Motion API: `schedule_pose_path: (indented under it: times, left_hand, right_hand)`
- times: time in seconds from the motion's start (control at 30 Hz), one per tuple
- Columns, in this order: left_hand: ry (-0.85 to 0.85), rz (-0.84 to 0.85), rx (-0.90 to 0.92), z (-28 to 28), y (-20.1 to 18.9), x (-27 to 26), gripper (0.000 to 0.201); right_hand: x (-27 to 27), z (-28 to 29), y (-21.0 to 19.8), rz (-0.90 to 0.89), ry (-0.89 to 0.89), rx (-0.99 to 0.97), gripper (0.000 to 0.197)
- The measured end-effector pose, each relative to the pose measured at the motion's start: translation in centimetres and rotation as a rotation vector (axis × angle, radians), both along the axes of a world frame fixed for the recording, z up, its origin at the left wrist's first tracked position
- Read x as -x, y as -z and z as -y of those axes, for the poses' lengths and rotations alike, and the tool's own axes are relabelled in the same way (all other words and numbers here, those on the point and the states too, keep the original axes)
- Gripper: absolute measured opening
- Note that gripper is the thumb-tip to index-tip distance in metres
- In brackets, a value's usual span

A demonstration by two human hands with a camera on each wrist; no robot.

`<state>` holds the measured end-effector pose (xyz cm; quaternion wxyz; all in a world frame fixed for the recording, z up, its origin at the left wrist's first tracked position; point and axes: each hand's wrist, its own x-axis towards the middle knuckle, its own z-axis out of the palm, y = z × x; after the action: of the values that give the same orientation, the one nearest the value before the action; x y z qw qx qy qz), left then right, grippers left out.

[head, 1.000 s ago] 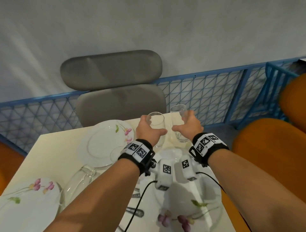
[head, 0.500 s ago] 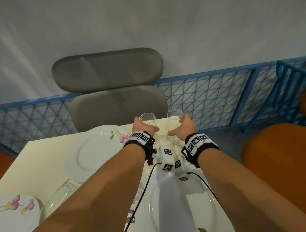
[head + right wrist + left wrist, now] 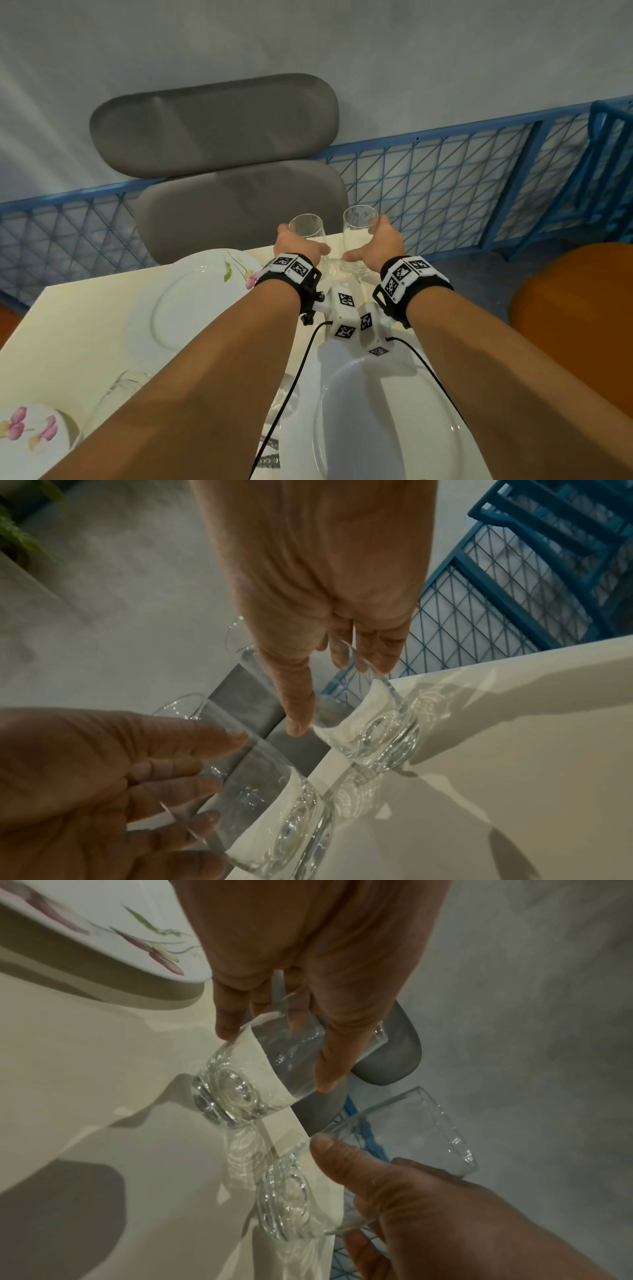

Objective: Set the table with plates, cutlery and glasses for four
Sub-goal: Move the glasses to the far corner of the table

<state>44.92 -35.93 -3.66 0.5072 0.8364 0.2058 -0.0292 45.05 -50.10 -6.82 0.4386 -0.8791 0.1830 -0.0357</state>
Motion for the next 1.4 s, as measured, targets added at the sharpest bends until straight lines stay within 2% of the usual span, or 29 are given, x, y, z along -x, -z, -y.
schedule_pose_path:
  times: [0.37, 0.63, 1.0, 1.13, 1.23, 1.4]
  left_hand:
    - [0.022, 0.003, -0.037, -0.1, -0.1, 0.1, 0.083]
    - [0.026, -0.004, -0.090, -0.3, 0.2, 0.3, 0.074]
    - [0.043, -0.015, -0.113, -0.5, 0.2, 0.3, 0.076]
    - [0.044, -0.025, -0.111, -0.5, 0.0, 0.3, 0.081]
    - [0.051, -0.052, -0.129, -0.5, -0.5, 0.5, 0.094]
    - [0.072, -0.037, -0.224, -0.6, -2.6, 1.8, 0.104]
  right_hand:
    - [-0.2, 0.2, 0.4, -0.007, 0.009, -0.024, 0.092]
    - [-0.2, 0.3, 0.6, -0.002, 0.002, -0.018, 0.079]
    - [-0.1, 0.1, 0.4, -0.010, 0.005, 0.000, 0.082]
    - [0.2, 0.0, 0.2, -0.029, 0.005, 0.008, 0.088]
    - [0.7, 0.1, -0.3, -0.036, 0.004, 0.013, 0.094]
    - [2.2, 0.7, -2.2, -0.040, 0.005, 0.035, 0.114]
